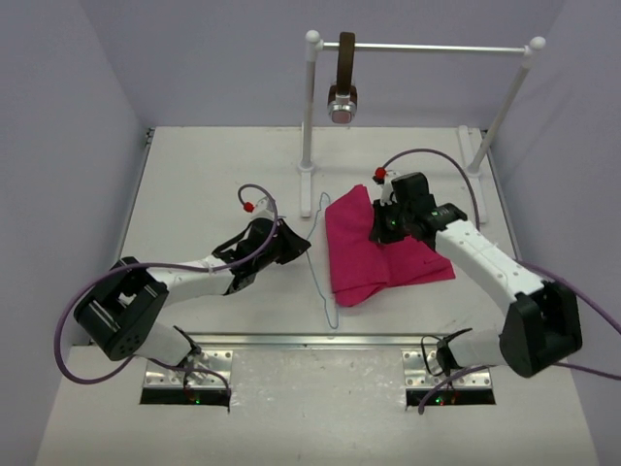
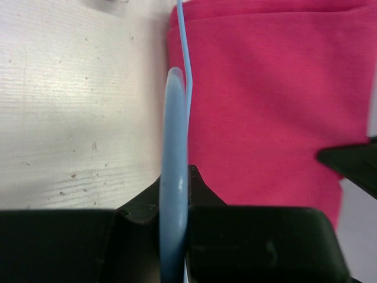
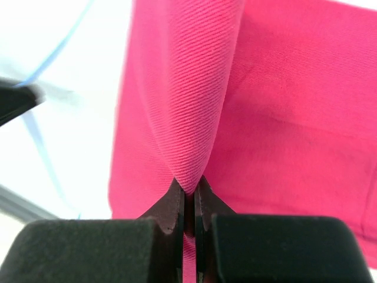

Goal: Place the trousers on the hanger

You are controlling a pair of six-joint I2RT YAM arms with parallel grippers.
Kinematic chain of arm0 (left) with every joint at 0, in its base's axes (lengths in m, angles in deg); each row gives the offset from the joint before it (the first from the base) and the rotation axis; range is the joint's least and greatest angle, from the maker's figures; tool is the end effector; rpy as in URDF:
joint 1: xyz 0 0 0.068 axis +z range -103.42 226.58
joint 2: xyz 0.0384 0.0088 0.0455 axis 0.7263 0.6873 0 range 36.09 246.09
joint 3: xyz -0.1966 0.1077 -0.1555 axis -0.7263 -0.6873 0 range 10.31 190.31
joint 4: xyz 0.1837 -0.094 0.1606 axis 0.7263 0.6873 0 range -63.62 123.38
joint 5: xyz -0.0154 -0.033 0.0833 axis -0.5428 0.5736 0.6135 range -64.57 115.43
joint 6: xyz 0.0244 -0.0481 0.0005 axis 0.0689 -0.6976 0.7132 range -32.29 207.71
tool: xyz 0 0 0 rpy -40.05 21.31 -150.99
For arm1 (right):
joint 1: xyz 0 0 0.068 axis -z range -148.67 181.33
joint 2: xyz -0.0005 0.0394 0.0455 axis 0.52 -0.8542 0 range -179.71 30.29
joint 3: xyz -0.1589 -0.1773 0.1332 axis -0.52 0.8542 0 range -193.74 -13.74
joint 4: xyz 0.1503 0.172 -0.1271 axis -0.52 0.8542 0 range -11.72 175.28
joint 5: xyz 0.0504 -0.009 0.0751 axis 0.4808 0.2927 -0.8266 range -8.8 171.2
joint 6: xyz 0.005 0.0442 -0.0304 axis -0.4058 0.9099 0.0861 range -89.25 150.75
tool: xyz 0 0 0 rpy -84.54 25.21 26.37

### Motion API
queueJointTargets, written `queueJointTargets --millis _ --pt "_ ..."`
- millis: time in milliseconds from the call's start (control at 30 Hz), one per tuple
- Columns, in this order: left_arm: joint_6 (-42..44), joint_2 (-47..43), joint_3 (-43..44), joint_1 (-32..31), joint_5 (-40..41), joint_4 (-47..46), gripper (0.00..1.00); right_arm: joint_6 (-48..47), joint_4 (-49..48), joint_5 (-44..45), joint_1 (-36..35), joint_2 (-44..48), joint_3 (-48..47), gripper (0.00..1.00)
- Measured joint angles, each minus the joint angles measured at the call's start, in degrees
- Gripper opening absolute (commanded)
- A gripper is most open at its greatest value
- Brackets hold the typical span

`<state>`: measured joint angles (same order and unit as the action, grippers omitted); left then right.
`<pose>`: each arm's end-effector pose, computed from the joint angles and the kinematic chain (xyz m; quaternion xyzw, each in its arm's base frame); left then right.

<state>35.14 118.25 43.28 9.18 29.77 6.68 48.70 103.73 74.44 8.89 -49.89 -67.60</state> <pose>0.2280 -0.1708 0.1749 -0.1328 0.8531 -0.3328 0.3791 0.2654 0.1141 0.2330 -0.0563 0.9417 0.1651 0.2876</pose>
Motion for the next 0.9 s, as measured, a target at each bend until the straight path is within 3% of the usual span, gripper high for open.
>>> queueJointTargets --millis 133,300,767,900 --pt "0.0 -1.2 0.4 0.0 1.0 1.1 0.0 0.7 5.7 -0.9 -0.2 8.3 -2.2 0.0" --pt "-0.1 -1.4 1.4 0.0 0.8 0.9 0.0 1.3 12.0 0.8 -0.2 11.4 -6.6 0.0" --pt "0.2 -1.8 2.7 2.1 0.2 1.0 0.0 -1.0 26.3 3.5 2.0 7.0 -26.1 0.0" --pt "1.1 -2.1 2.9 2.4 0.2 2.1 0.0 -1.5 25.6 7.5 2.5 4.5 -23.1 0.0"
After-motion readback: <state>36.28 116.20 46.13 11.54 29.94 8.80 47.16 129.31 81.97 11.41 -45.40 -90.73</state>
